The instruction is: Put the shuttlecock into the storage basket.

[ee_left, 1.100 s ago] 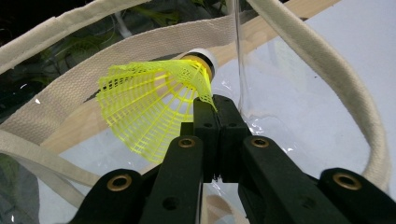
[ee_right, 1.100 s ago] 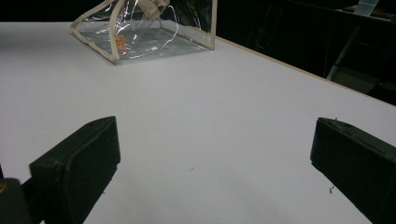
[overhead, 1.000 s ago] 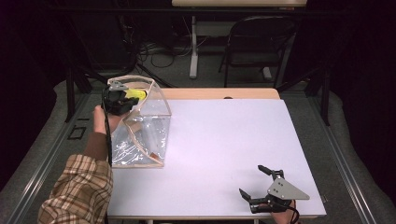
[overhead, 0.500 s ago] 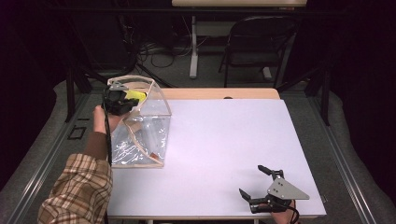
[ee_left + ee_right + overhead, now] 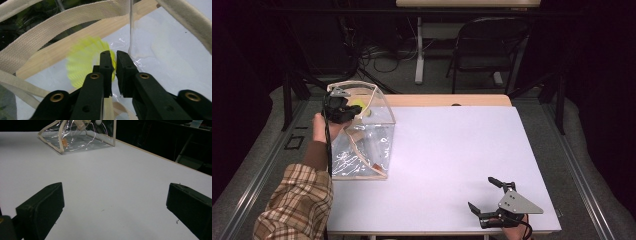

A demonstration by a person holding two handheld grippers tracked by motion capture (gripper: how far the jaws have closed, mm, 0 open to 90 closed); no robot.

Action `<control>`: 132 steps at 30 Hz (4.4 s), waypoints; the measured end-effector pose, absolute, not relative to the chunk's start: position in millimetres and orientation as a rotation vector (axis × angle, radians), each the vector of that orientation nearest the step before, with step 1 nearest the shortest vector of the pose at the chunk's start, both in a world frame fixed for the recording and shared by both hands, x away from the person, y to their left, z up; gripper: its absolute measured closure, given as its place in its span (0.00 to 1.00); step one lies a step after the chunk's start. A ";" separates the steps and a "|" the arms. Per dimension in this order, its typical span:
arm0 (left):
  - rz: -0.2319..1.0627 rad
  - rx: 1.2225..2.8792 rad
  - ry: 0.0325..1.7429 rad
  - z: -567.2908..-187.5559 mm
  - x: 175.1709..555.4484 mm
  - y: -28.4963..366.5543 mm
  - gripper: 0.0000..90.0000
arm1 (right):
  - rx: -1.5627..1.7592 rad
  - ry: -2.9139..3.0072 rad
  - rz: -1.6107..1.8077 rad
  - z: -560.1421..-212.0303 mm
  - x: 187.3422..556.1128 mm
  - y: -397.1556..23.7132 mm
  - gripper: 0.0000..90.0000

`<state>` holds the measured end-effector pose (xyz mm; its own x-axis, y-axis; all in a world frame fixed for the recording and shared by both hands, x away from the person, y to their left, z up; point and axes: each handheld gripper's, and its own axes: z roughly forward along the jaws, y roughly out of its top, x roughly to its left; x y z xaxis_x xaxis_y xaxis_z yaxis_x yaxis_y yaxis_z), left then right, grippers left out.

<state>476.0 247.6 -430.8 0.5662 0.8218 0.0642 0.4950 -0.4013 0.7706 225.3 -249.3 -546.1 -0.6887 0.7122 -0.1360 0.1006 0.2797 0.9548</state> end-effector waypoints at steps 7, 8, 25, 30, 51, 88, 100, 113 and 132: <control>0.629 1.988 1.075 -424.6 471.7 254.9 0.64 | 0.727 1.996 1.430 -546.0 225.2 -249.3 0.01; 0.629 1.988 1.075 -424.6 471.7 254.9 0.60 | 0.727 1.996 1.430 -546.0 225.2 -249.3 0.01; 0.711 1.857 1.043 -396.5 444.9 252.8 0.23 | 0.730 1.997 1.427 -546.3 224.8 -250.2 0.01; 0.715 1.853 1.019 -393.3 437.4 250.3 0.17 | 0.733 1.993 1.432 -546.5 224.7 -250.1 0.01; 0.728 1.866 0.954 -396.7 405.3 238.9 0.00 | 0.734 1.993 1.438 -546.9 225.7 -251.1 0.01; 0.674 1.870 0.852 -434.1 347.0 225.9 0.00 | 0.731 2.002 1.430 -547.4 225.7 -248.7 0.01; 0.628 1.865 0.802 -449.1 329.5 219.8 0.00 | 0.729 2.003 1.425 -547.2 224.7 -248.7 0.01; 0.593 1.844 0.716 -468.0 301.6 215.3 0.00 | 0.728 2.002 1.424 -547.2 224.5 -248.8 0.01; 0.535 1.830 0.662 -504.5 274.3 214.9 0.00 | 0.730 2.004 1.419 -547.3 224.0 -249.0 0.01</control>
<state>274.3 214.9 -504.5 0.7451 0.6651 0.0491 0.1869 -0.2789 0.9419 224.0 -249.0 -547.3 -0.6875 0.7128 -0.1388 0.1062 0.2877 0.9518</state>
